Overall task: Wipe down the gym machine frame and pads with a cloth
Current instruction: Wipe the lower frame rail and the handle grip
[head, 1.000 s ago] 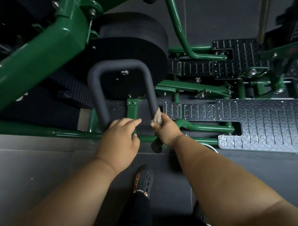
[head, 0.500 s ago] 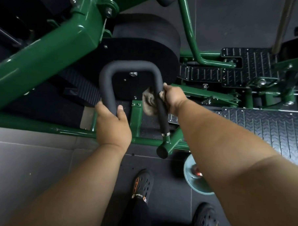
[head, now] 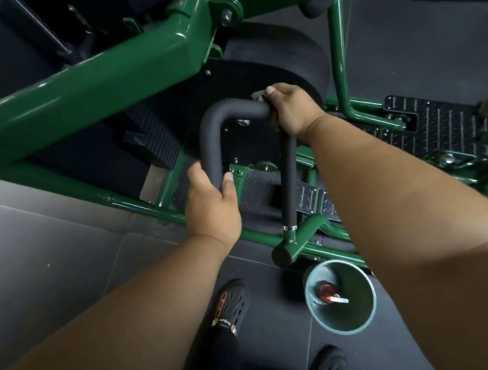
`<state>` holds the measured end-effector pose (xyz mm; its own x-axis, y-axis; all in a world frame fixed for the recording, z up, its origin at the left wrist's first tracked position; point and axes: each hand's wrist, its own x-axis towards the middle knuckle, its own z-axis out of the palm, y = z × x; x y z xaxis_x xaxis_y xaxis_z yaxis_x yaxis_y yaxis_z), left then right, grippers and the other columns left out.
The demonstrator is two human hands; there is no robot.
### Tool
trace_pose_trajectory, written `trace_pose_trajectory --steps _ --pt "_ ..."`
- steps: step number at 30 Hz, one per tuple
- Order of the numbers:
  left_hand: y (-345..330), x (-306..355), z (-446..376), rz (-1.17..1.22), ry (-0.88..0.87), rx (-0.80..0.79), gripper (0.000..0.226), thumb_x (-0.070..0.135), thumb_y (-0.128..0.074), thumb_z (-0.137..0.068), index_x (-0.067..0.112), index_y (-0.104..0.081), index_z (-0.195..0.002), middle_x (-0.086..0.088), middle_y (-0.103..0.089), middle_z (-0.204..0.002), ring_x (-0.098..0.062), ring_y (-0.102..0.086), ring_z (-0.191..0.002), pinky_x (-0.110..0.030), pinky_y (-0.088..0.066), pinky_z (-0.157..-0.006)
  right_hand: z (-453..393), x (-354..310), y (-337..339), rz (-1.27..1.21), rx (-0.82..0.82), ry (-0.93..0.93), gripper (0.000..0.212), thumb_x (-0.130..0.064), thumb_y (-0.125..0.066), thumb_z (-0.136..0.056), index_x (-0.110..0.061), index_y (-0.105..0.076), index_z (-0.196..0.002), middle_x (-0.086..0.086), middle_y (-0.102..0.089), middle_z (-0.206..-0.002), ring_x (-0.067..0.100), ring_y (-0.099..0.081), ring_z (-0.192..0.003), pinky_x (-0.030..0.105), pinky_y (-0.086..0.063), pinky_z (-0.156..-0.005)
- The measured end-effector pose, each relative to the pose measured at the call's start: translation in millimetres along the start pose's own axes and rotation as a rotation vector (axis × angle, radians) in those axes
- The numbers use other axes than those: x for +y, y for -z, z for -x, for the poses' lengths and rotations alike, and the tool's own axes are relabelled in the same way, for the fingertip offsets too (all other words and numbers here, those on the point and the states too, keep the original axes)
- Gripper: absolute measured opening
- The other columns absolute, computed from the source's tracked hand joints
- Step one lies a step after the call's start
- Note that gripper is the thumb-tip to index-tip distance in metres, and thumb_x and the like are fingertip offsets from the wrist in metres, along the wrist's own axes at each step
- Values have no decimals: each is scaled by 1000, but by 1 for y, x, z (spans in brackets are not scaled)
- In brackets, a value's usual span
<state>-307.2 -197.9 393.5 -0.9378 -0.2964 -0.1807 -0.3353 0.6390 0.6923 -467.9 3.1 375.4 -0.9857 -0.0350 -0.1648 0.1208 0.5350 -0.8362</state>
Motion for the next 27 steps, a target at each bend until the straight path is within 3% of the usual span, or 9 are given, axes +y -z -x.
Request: trace_pose_trajectory --steps 4,7,9,11,13,16,19,22,27 --pt "3 -5 -2 123 -26 -39 52 43 -51 -105 17 -39 -149 -7 -66 -123 -31 -63 -103 -40 -50 -88 9 -37 -12 8 -17 133 35 -41 -44 -109 -26 -75 -115 -1 -76 -98 6 -63 -64 33 -57 -77" --pt "12 -6 2 303 12 -120 54 47 -45 -100 22 -43 -148 0 -61 -124 -18 -58 -100 -33 -43 -86 19 -65 -24 77 -11 224 35 -44 -42 -108 -27 -72 -112 -4 -74 -91 8 -62 -70 35 -56 -83" --pt "19 -9 4 480 116 -130 53 47 -42 -93 24 -52 -141 0 -62 -126 -12 -60 -103 -31 -44 -85 28 -77 -28 148 11 257 31 -46 -40 -108 -32 -68 -102 -11 -70 -87 10 -60 -78 40 -55 -91" --pt "28 -14 5 629 236 -101 46 42 -43 -87 28 -59 -128 -3 -64 -126 -14 -62 -110 -28 -49 -88 38 -89 -34 253 15 325 34 -45 -38 -108 -32 -69 -103 -13 -73 -106 13 -61 -97 43 -50 -100" --pt "37 -19 4 726 334 -78 48 39 -42 -80 29 -59 -124 -4 -67 -121 -18 -64 -110 -29 -50 -89 49 -99 -47 342 48 424 40 -44 -36 -107 -27 -72 -103 -8 -74 -119 22 -62 -113 49 -46 -104" --pt "58 -17 2 736 375 -104 61 41 -39 -76 24 -58 -132 -1 -69 -117 -16 -63 -108 -28 -46 -87 75 -93 -76 369 210 541 32 -31 -45 -107 -19 -74 -103 4 -73 -117 35 -57 -125 54 -38 -114" --pt "74 -10 -11 744 395 -120 61 39 -39 -86 18 -58 -140 -2 -68 -118 -20 -63 -115 -32 -46 -95 111 -79 -105 260 306 463 26 -20 -49 -110 -11 -73 -110 14 -65 -135 43 -44 -142 50 -28 -125" --pt "85 -8 -27 739 374 -89 50 32 -34 -104 15 -56 -145 -8 -65 -131 -25 -60 -123 -38 -44 -107 136 -76 -123 69 345 359 25 -19 -49 -110 -11 -72 -112 9 -67 -124 33 -58 -123 48 -46 -107" --pt "99 -16 -48 710 361 3 44 30 -32 -108 19 -67 -132 -4 -69 -129 -22 -64 -119 -28 -49 -87 178 -79 -132 -39 318 171 25 -25 -48 -111 -15 -70 -106 1 -65 -121 24 -59 -114 37 -51 -95"
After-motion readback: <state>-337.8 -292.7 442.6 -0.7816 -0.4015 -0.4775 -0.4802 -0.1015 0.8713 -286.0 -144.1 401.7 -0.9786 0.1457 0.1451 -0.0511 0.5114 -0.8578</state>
